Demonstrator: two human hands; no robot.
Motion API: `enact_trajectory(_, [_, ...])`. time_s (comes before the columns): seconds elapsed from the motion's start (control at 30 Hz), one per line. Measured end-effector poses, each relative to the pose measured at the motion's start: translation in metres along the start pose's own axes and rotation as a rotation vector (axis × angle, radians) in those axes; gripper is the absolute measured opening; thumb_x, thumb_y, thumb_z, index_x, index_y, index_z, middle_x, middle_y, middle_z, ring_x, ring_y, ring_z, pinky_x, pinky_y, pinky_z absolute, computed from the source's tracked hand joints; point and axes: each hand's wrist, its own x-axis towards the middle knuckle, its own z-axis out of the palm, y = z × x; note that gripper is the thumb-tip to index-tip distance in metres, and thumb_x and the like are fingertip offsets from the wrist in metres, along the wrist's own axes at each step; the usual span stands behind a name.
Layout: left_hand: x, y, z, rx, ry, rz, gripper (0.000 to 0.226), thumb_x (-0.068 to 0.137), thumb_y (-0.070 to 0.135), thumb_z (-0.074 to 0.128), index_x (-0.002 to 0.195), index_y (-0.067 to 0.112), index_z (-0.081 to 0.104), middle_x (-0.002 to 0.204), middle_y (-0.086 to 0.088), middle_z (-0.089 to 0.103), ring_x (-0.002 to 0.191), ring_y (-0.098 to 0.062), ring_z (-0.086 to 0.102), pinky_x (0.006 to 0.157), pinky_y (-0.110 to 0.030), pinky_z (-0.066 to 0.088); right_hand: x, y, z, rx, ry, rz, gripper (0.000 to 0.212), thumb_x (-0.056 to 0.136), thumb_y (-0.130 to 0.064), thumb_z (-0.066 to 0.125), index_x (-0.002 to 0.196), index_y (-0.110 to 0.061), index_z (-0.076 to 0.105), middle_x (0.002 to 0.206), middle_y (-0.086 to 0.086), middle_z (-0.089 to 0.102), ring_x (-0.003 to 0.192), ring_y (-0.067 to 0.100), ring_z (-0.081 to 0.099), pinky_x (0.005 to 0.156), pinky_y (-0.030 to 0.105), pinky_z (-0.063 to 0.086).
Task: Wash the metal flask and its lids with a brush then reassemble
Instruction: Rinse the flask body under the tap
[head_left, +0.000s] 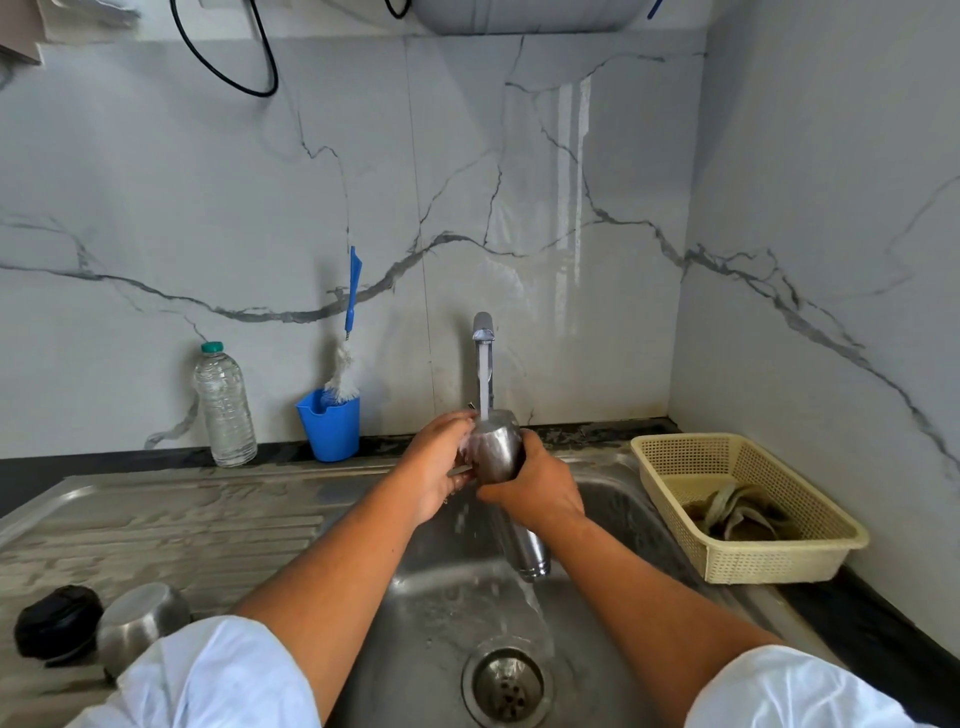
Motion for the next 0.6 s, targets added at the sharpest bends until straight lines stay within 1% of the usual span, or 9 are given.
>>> enact_trajectory(0.03, [0.000, 0.001, 0.000, 0.001, -0.007, 0.009, 0.017, 0.107, 0.021, 0.054, 0.113, 0.028, 0.068, 0.120, -0.005, 0.071, 0.113, -0.022, 0.066, 0.100, -0.046, 0.055, 0.002, 0.002, -0.001, 0.040, -0.005, 0.013, 0.081, 0.067, -0.030, 0.089, 0.136, -0.027, 0.047, 0.114, -0.001, 0.069, 0.100, 0.020, 0.065, 0.090, 0.038, 0.057])
enact_trajectory(0.1, [0.000, 0.002, 0.001, 0.012, -0.016, 0.019, 0.015, 0.107, 0.022, 0.056, 0.115, 0.027, 0.068, 0.119, -0.004, 0.072, 0.112, -0.021, 0.068, 0.094, -0.042, 0.058, 0.005, 0.003, -0.001, 0.107, -0.016, 0.041, 0.083, 0.068, -0.025, 0.090, 0.139, -0.024, 0.047, 0.118, 0.001, 0.067, 0.106, 0.022, 0.063, 0.095, 0.038, 0.056])
enact_trajectory(0.2, [0.000, 0.004, 0.001, 0.035, -0.027, 0.027, 0.017, 0.107, 0.022, 0.057, 0.120, 0.025, 0.066, 0.114, -0.003, 0.074, 0.104, -0.016, 0.070, 0.082, -0.031, 0.058, 0.009, 0.001, 0.002, 0.128, -0.038, 0.057, 0.083, 0.071, -0.031, 0.088, 0.140, -0.023, 0.043, 0.119, 0.003, 0.065, 0.109, 0.024, 0.063, 0.096, 0.040, 0.055])
enact_trajectory(0.23, [0.001, 0.005, 0.000, 0.049, -0.022, 0.033, 0.018, 0.106, 0.022, 0.057, 0.122, 0.024, 0.066, 0.115, -0.003, 0.074, 0.104, -0.016, 0.070, 0.081, -0.030, 0.058, 0.010, 0.000, 0.003, 0.130, -0.052, 0.057, 0.083, 0.072, -0.035, 0.087, 0.141, -0.023, 0.042, 0.118, 0.002, 0.065, 0.108, 0.024, 0.063, 0.094, 0.039, 0.055])
enact_trajectory(0.33, [0.006, 0.005, -0.005, 0.084, -0.009, 0.041, 0.023, 0.106, 0.022, 0.058, 0.127, 0.019, 0.066, 0.122, -0.008, 0.073, 0.112, -0.022, 0.070, 0.098, -0.038, 0.057, 0.014, -0.006, 0.005, 0.111, -0.098, 0.051, 0.080, 0.079, -0.042, 0.082, 0.141, -0.019, 0.038, 0.118, 0.003, 0.063, 0.105, 0.023, 0.062, 0.086, 0.034, 0.051])
enact_trajectory(0.4, [0.006, 0.006, -0.008, 0.118, -0.002, 0.036, 0.023, 0.107, 0.024, 0.057, 0.126, 0.017, 0.066, 0.118, -0.008, 0.074, 0.110, -0.025, 0.071, 0.099, -0.042, 0.057, 0.015, -0.012, 0.006, 0.078, -0.106, 0.049, 0.079, 0.079, -0.048, 0.080, 0.140, -0.018, 0.039, 0.123, 0.005, 0.064, 0.108, 0.024, 0.063, 0.084, 0.035, 0.051])
enact_trajectory(0.43, [0.005, 0.006, -0.009, 0.123, 0.003, 0.027, 0.023, 0.107, 0.026, 0.056, 0.125, 0.016, 0.066, 0.115, -0.008, 0.074, 0.107, -0.025, 0.072, 0.096, -0.042, 0.058, 0.015, -0.015, 0.006, 0.052, -0.105, 0.045, 0.080, 0.077, -0.052, 0.079, 0.140, -0.019, 0.040, 0.124, 0.005, 0.065, 0.108, 0.025, 0.064, 0.086, 0.036, 0.052])
enact_trajectory(0.53, [0.004, 0.007, -0.015, 0.135, 0.031, -0.005, 0.024, 0.107, 0.034, 0.054, 0.117, 0.016, 0.066, 0.109, -0.009, 0.075, 0.097, -0.023, 0.073, 0.078, -0.036, 0.061, 0.013, -0.023, 0.010, -0.073, -0.080, 0.013, 0.085, 0.067, -0.066, 0.075, 0.134, -0.023, 0.046, 0.118, 0.005, 0.067, 0.105, 0.026, 0.065, 0.089, 0.044, 0.057])
enact_trajectory(0.6, [0.006, 0.006, -0.019, 0.118, 0.052, -0.023, 0.030, 0.107, 0.040, 0.052, 0.120, 0.016, 0.065, 0.112, -0.009, 0.075, 0.098, -0.024, 0.073, 0.072, -0.037, 0.061, 0.013, -0.026, 0.014, -0.127, -0.058, -0.004, 0.084, 0.061, -0.070, 0.072, 0.129, -0.026, 0.048, 0.115, 0.005, 0.066, 0.105, 0.028, 0.064, 0.088, 0.045, 0.057])
